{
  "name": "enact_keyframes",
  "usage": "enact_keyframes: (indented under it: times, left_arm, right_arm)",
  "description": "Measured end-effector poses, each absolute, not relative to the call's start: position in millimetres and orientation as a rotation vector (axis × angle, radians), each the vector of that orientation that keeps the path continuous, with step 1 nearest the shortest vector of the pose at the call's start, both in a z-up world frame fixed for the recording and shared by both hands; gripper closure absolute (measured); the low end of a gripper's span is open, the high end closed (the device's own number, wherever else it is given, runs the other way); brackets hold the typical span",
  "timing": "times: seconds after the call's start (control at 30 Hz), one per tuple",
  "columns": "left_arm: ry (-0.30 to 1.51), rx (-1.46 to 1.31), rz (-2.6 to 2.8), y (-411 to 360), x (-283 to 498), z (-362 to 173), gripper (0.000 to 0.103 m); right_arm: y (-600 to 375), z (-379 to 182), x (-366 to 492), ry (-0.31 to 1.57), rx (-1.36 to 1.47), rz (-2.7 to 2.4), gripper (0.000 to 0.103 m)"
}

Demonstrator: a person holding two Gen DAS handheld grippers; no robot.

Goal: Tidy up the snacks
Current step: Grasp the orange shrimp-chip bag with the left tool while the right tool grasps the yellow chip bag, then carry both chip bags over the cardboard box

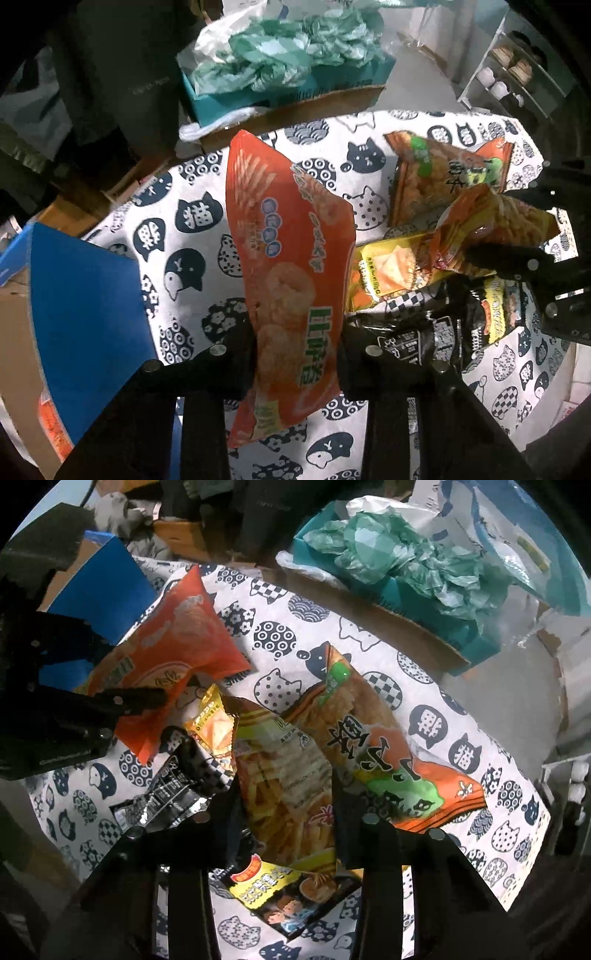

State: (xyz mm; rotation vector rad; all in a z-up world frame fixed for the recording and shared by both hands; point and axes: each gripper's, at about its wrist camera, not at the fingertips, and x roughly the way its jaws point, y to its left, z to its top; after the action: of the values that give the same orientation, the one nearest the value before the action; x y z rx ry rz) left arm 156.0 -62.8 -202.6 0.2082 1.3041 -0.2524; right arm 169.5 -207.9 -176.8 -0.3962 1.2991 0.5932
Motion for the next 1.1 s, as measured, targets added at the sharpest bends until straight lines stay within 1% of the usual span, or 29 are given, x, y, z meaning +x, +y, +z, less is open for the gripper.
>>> enact_keyframes:
  times: [0.23, 0.5, 1.1]
  left_arm:
    - [1.256, 0.203, -0.239, -58, 137, -173, 0.068]
    - [1.222, 0.191, -0.215, -52, 120, -155, 0.068]
    - [1.081, 0.207, -0.174, -39, 72, -89, 0.068]
  right_arm:
    - [-212, -164, 161, 1.281, -0.354, 0.561, 0.065]
    - [-212, -144, 149, 1.253, -0.323, 0.535, 0.065]
    - [-204, -86, 121, 1.155, -0.255, 0.576, 0.065]
